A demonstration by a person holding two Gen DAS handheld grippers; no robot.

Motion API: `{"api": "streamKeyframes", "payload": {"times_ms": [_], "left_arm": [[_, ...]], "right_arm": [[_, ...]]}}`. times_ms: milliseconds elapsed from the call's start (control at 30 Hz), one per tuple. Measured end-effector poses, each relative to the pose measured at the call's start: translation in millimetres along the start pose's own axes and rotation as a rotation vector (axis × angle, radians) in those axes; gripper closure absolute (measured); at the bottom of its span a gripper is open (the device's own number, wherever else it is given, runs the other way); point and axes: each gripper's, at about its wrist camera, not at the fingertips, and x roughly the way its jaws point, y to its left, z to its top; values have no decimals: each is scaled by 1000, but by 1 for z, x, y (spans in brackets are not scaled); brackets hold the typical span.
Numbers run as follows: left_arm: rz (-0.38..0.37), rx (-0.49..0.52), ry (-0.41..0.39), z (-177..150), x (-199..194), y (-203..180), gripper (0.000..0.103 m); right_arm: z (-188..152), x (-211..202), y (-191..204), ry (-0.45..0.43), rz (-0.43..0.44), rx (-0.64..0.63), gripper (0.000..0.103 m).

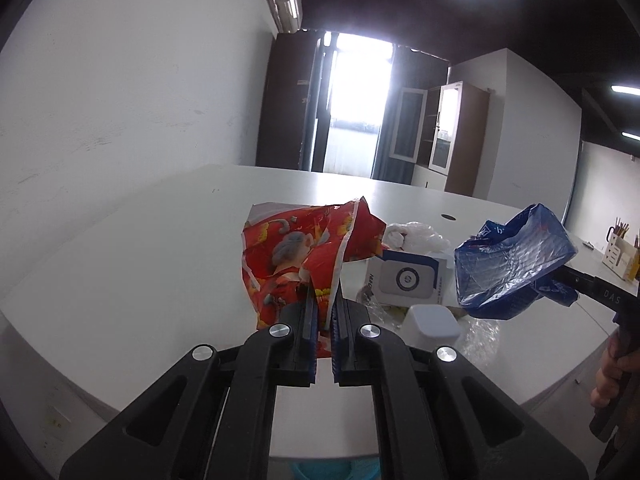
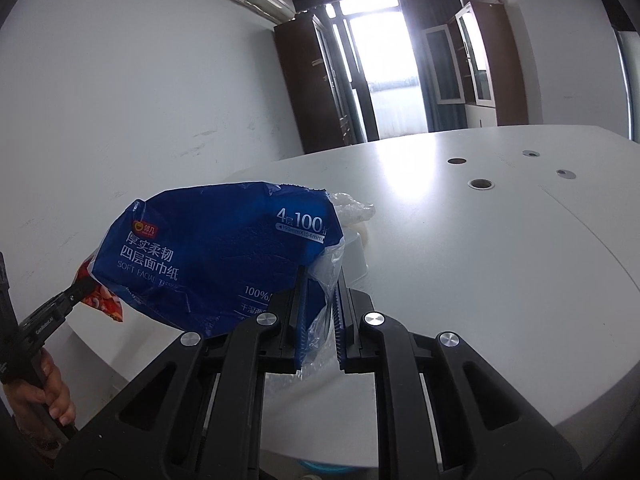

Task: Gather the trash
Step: 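Carry the red wrapper and blue bag down over the blue wastebasket with both tools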

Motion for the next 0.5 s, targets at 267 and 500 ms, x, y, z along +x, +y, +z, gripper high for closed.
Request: {"api": "streamKeyframes", "payload": {"times_ms": [267,500], "left_arm": [[-92,-33,20,-30,-54,2,99],[-103,-22,24,-42,-87,10,99]], "right_arm": [[-34,-52,11,-6,-13,-55,92],[-58,-80,25,11,12,-100,92]]}}
